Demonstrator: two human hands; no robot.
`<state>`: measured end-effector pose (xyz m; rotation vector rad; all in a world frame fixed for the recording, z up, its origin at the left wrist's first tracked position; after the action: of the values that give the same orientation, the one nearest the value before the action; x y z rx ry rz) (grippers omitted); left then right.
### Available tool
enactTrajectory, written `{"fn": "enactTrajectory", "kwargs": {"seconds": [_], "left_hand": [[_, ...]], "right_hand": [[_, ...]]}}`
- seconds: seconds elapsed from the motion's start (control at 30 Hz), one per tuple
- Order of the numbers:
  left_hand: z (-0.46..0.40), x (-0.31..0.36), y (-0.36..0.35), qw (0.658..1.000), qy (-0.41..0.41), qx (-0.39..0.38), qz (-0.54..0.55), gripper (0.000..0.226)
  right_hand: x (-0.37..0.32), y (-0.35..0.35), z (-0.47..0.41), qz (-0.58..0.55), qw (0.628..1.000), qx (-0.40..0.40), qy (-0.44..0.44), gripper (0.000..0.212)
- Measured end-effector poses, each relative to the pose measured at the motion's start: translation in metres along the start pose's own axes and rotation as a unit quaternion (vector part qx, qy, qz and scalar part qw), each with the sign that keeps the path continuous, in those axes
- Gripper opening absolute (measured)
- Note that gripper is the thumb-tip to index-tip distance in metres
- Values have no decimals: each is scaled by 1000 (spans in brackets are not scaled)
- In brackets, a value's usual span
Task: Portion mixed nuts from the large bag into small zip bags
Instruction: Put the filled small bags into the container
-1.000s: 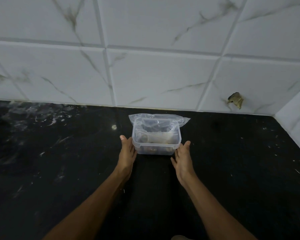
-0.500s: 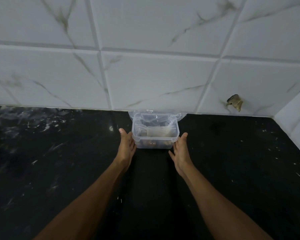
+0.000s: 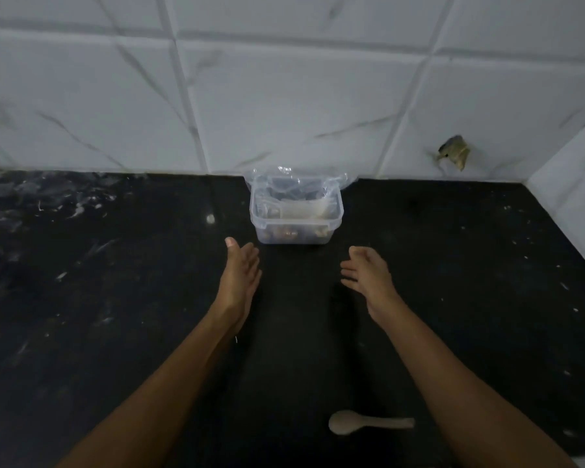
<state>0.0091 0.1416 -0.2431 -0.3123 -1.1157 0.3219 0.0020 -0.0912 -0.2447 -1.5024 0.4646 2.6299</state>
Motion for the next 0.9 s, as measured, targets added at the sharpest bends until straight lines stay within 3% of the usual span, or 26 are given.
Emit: {"fn": "enactTrajectory", "kwargs": {"seconds": [0.13, 0.23, 0.33, 0.53, 0.73, 0.9], "left_hand": [[54, -45, -1, 996, 74, -45, 1, 96], [82, -72, -4, 991, 122, -62, 6, 97], [101, -90, -6, 985, 156, -66, 25, 96], [123, -108, 1, 981, 174, -62, 55, 101], [131, -114, 6, 981, 170, -58, 72, 101], [134, -115, 9, 985, 153, -61, 53, 96]], "right_hand": [[30, 17, 49, 203, 971, -128, 11, 12], [55, 19, 79, 380, 895, -229, 52, 6], [81, 16, 102, 474, 828, -296, 42, 20], [103, 13, 122, 569, 770, -270, 103, 30], [107, 11, 127, 579, 771, -223, 145, 9], [110, 9, 127, 579, 771, -220, 147, 15]]}}
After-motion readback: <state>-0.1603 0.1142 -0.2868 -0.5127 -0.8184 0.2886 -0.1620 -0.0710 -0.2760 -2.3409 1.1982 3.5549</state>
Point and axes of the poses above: each hand's wrist, its own z-axis away from the middle knuckle, its own y-axis out of the back of the hand, x = y × z, the point moved 7 cm from there along -z, towards the middle knuckle, and after that the axes turned 4 degrees about z, right-handed, at the moved point
